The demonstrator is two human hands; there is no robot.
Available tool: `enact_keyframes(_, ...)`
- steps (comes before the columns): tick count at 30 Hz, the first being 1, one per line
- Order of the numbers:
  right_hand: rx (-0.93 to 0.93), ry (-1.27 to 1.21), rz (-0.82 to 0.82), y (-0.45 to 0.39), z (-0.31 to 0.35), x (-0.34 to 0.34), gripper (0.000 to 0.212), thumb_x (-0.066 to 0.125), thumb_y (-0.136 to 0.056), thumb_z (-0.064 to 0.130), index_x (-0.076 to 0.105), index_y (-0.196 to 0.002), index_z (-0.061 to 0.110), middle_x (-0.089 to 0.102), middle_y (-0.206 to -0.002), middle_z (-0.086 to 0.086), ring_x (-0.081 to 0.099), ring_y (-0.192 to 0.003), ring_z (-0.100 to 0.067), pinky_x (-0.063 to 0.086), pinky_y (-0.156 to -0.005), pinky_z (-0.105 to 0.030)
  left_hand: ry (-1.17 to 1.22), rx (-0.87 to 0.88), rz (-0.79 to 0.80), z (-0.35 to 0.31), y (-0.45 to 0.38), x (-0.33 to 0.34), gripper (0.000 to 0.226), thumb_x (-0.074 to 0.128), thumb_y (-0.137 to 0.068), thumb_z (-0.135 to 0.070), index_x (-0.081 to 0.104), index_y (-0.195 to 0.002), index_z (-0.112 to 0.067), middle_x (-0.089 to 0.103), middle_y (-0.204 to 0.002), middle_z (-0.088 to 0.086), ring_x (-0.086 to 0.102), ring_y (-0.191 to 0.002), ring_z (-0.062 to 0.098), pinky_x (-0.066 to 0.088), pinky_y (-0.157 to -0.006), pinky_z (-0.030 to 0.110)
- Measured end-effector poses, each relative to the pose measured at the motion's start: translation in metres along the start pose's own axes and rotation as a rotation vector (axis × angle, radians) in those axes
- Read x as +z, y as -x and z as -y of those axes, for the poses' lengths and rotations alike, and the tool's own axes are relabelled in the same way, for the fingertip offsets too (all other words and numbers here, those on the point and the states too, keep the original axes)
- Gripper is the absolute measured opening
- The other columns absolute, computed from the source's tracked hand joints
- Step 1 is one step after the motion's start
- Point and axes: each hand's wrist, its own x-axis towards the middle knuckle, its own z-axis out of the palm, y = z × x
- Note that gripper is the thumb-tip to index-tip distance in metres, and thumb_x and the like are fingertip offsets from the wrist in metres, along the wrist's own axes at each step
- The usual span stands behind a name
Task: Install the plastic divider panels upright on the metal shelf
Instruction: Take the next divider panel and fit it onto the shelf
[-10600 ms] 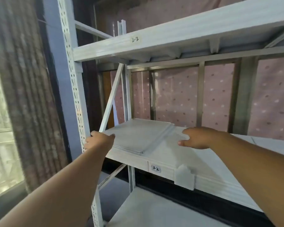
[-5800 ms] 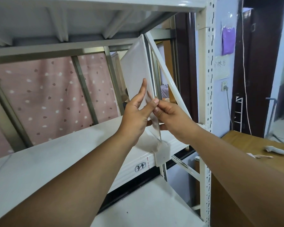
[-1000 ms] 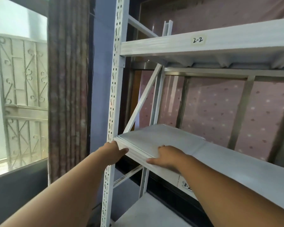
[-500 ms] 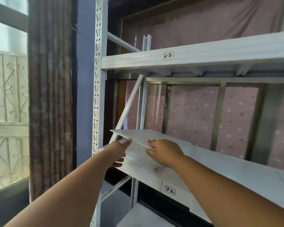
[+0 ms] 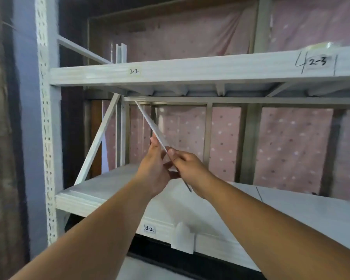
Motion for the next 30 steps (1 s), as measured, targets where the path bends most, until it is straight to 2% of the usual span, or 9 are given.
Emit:
enact_keyframes(3, -0.026, -0.110, -0.050, 0.014, 0.004, -0.036, 0.026, 0.057, -0.103, 0.033, 0.075, -0.100, 0.051, 0.074, -0.112, 0.014, 0.069, -0.104, -0.011, 0.064, -0.079, -0.035, -0.071, 0.005, 0.086, 0.014, 0.002, 0.037, 0.049, 0.044, -0.102, -0.063, 0.054, -0.148, -0.047, 0.057, -0.156, 0.009, 0.058, -0.137, 0.043, 0.061, -0.084, 0.071)
enact_keyframes(5, -0.022, -0.127, -0.096, 0.025, 0.004, -0.061, 0.028, 0.059, -0.102, 0.032, 0.070, -0.102, 0.057, 0.070, -0.126, 0.011, 0.064, -0.117, -0.016, 0.062, -0.087, -0.043, -0.092, 0.014, 0.133, 0.025, 0.006, 0.061, 0.043, 0.044, -0.106, -0.055, 0.044, -0.149, -0.061, 0.051, -0.161, 0.002, 0.053, -0.141, 0.043, 0.058, -0.091, 0.073)
enact_keyframes(10, -0.005, -0.150, -0.175, 0.062, -0.001, -0.124, 0.034, 0.056, -0.104, 0.029, 0.063, -0.134, 0.042, 0.067, -0.136, 0.001, 0.059, -0.127, -0.026, 0.054, -0.101, -0.051, -0.183, 0.027, 0.234, 0.058, 0.020, 0.120, 0.047, 0.046, -0.108, -0.049, 0.042, -0.153, -0.058, 0.051, -0.161, -0.004, 0.055, -0.139, 0.033, 0.052, -0.100, 0.074)
enact_keyframes(13, 0.008, -0.129, -0.199, 0.093, -0.003, -0.160, 0.038, 0.053, -0.105, 0.026, 0.057, -0.142, 0.035, 0.069, -0.134, -0.001, 0.061, -0.126, -0.029, 0.049, -0.106, -0.056, -0.209, 0.014, 0.325, 0.079, 0.032, 0.153, 0.050, 0.050, -0.107, -0.045, 0.040, -0.154, -0.058, 0.051, -0.159, -0.007, 0.052, -0.144, 0.030, 0.059, -0.094, 0.066)
enact_keyframes(18, 0.011, -0.111, -0.272, 0.149, -0.008, -0.218, 0.041, 0.049, -0.107, 0.020, 0.053, -0.146, 0.029, 0.067, -0.136, -0.009, 0.059, -0.129, -0.036, 0.044, -0.108, -0.064, -0.203, -0.052, 0.460, 0.119, 0.049, 0.206, 0.045, 0.057, -0.107, -0.037, 0.049, -0.138, -0.069, 0.058, -0.156, -0.001, 0.054, -0.143, 0.036, 0.058, -0.096, 0.066)
enact_keyframes(21, 0.014, -0.090, -0.294, 0.185, -0.012, -0.247, 0.042, 0.052, -0.105, 0.018, 0.054, -0.146, 0.030, 0.062, -0.140, -0.014, 0.054, -0.134, -0.037, 0.041, -0.109, -0.067, -0.240, -0.058, 0.546, 0.143, 0.062, 0.232, 0.050, 0.054, -0.107, -0.039, 0.043, -0.149, -0.064, 0.057, -0.157, -0.007, 0.057, -0.141, 0.030, 0.062, -0.087, 0.056)
enact_keyframes(24, 0.018, -0.074, -0.306, 0.212, -0.014, -0.267, 0.048, 0.057, -0.101, 0.023, 0.050, -0.149, 0.030, 0.061, -0.144, 0.000, 0.054, -0.136, -0.028, 0.042, -0.109, -0.065, -0.252, -0.065, 0.605, 0.162, 0.075, 0.251, 0.052, 0.054, -0.108, -0.038, 0.039, -0.144, -0.072, 0.055, -0.158, -0.013, 0.057, -0.140, 0.023, 0.062, -0.078, 0.046)
enact_keyframes(27, 0.020, -0.066, -0.322, 0.228, -0.018, -0.276, 0.053, 0.061, -0.096, 0.029, 0.050, -0.149, 0.030, 0.063, -0.143, 0.000, 0.055, -0.135, -0.026, 0.044, -0.107, -0.065, -0.262, -0.067, 0.625, 0.177, 0.083, 0.265, 0.049, 0.055, -0.108, -0.037, 0.042, -0.135, -0.076, 0.054, -0.159, -0.008, 0.053, -0.144, 0.027, 0.061, -0.088, 0.055)
enact_keyframes(30, 0.007, -0.023, -0.353, 0.237, -0.025, -0.284, 0.041, 0.055, -0.104, 0.021, 0.055, -0.145, 0.030, 0.064, -0.137, -0.011, 0.059, -0.128, -0.031, 0.045, -0.105, -0.068, -0.319, -0.052, 0.637, 0.190, 0.088, 0.272, 0.051, 0.054, -0.107, -0.041, 0.040, -0.150, -0.066, 0.052, -0.161, 0.000, 0.053, -0.145, 0.031, 0.060, -0.089, 0.052)
